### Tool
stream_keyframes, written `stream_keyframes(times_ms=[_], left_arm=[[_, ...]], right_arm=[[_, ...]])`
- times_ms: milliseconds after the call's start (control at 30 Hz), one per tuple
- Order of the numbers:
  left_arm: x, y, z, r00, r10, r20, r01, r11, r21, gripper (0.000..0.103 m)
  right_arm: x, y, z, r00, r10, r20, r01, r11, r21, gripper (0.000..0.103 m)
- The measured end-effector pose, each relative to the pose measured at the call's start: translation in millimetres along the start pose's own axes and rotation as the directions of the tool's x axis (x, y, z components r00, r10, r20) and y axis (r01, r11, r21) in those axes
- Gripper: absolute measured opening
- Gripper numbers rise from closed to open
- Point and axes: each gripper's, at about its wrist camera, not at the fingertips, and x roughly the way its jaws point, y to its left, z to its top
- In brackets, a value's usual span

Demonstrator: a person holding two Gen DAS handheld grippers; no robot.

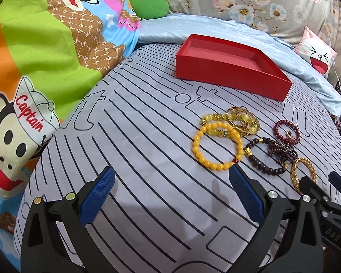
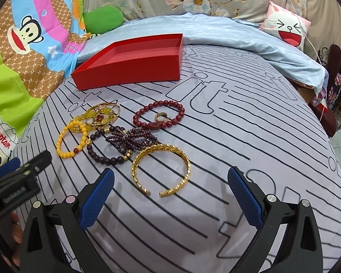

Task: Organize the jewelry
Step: 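Grasp the yellow bead bracelet with the left tool while the right tool grasps the gold cuff bangle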

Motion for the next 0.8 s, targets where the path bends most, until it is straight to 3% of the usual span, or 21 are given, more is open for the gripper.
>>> stream_keyframes(times_ms=[100, 367, 533, 667, 800], left_arm=[[3.4, -2.0, 2.9, 1.000, -0.007, -0.011, 0.008, 1.000, 0.023, 0.096], [14.3, -13.4, 11.9, 0.999, -0.030, -0.031, 0.032, 0.997, 0.064, 0.096], [23.4, -14.5, 19.3, 0.997, -0.049, -0.051, 0.052, 0.997, 0.057, 0.096], [26.5, -11.8, 25.1, 0.999, -0.015, -0.029, 0.017, 0.997, 0.071, 0.096], [29.6, -7.2, 30.0, 0.999, -0.026, -0.038, 0.028, 0.998, 0.053, 0.096]], right_arm=[[7.6, 4.8, 2.3, 1.000, 0.010, -0.022, -0.010, 1.000, -0.017, 0.088], [14.5, 6.5, 3.5, 0.999, -0.016, -0.045, 0.014, 0.999, -0.037, 0.058], [12.9, 2.3, 4.7, 0.999, -0.002, -0.050, 0.001, 1.000, -0.024, 0.057], [11.2, -0.2, 8.3, 0.999, 0.007, -0.050, -0.007, 1.000, -0.013, 0.057], [10.0, -2.2, 12.7, 0.999, 0.012, -0.041, -0.012, 1.000, -0.005, 0.057]])
